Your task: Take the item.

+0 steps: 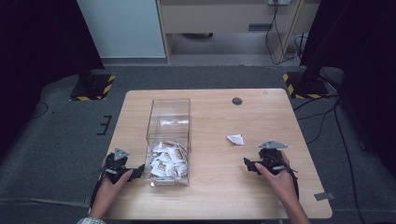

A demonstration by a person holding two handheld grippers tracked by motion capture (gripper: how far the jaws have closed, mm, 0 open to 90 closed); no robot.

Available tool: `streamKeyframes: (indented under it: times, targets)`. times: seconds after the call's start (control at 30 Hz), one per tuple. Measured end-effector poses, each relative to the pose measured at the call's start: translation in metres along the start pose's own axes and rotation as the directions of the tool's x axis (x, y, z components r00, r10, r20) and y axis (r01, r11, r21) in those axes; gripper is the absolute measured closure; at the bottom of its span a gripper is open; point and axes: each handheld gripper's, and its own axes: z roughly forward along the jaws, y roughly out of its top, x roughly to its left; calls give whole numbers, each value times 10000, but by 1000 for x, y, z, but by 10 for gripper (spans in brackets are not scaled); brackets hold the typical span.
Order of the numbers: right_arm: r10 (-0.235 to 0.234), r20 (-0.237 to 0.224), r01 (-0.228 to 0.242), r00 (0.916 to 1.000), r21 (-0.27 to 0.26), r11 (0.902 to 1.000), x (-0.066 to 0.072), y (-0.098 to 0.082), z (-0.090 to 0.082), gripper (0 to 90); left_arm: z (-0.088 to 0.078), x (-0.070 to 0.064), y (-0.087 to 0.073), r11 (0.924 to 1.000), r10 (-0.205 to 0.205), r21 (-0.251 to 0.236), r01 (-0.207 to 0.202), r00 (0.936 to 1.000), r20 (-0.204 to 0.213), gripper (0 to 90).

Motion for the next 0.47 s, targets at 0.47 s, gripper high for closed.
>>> streamKeyframes:
  times: [0.47]
  targets:
    - [-245, 399, 247, 9989, -48, 9997, 2, -14, 13, 60, 0, 0, 0, 10000, -1, 2, 1, 10000, 7, 0]
